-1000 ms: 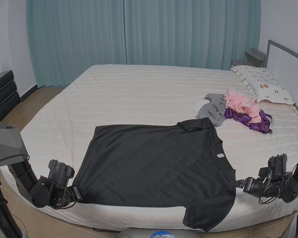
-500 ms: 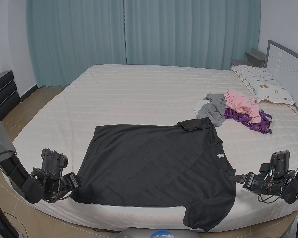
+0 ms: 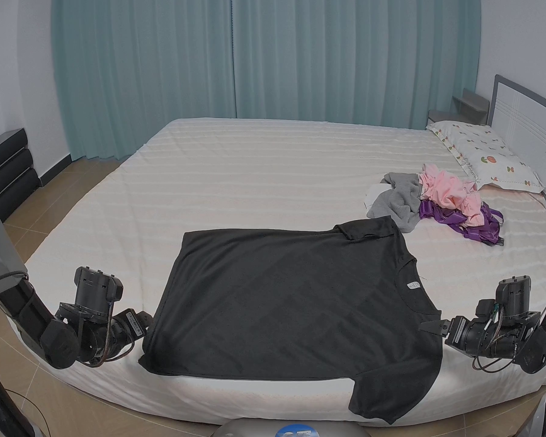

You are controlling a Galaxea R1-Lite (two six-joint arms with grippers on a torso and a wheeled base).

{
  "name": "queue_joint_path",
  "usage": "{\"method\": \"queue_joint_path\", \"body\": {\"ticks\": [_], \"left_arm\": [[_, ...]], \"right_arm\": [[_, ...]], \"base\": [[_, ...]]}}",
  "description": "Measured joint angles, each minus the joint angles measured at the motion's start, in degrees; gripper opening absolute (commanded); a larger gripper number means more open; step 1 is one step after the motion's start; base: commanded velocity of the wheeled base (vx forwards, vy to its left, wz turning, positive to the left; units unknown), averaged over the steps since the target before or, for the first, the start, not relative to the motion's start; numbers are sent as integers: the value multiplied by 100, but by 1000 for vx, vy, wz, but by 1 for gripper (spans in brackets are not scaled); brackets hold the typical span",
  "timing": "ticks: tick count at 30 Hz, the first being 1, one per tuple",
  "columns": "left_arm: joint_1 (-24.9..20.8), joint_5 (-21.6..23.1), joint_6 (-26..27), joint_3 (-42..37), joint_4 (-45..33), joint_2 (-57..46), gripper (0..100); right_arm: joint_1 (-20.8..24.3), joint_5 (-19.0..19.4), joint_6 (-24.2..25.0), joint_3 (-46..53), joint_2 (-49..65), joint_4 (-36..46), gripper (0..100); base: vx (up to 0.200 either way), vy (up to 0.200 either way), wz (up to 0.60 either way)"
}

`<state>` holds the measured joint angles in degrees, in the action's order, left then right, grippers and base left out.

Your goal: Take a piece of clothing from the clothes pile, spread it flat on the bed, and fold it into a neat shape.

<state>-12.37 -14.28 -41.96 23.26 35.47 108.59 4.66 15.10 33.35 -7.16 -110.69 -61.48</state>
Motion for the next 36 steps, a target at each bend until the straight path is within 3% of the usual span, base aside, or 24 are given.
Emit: {"method": "queue_joint_path", "body": {"ticks": [5,13,23,36], "left_arm": [[-71,10,-99,39,38,4,100],[-356,57,-473,286,155,-2,100],[-394,500,-514,874,123,218,100],[-113,1137,-533,3333,-105,1354,100]], "right_arm": [[0,0,4,-20,-9,0,100],[5,5,4,-37,-11,1,100],[41,9,78,-48,-33,4,100],[110,151,256,-67,-63,6,100]], "base": [[0,0,0],[200,0,0],[20,0,0],[0,0,0]]}}
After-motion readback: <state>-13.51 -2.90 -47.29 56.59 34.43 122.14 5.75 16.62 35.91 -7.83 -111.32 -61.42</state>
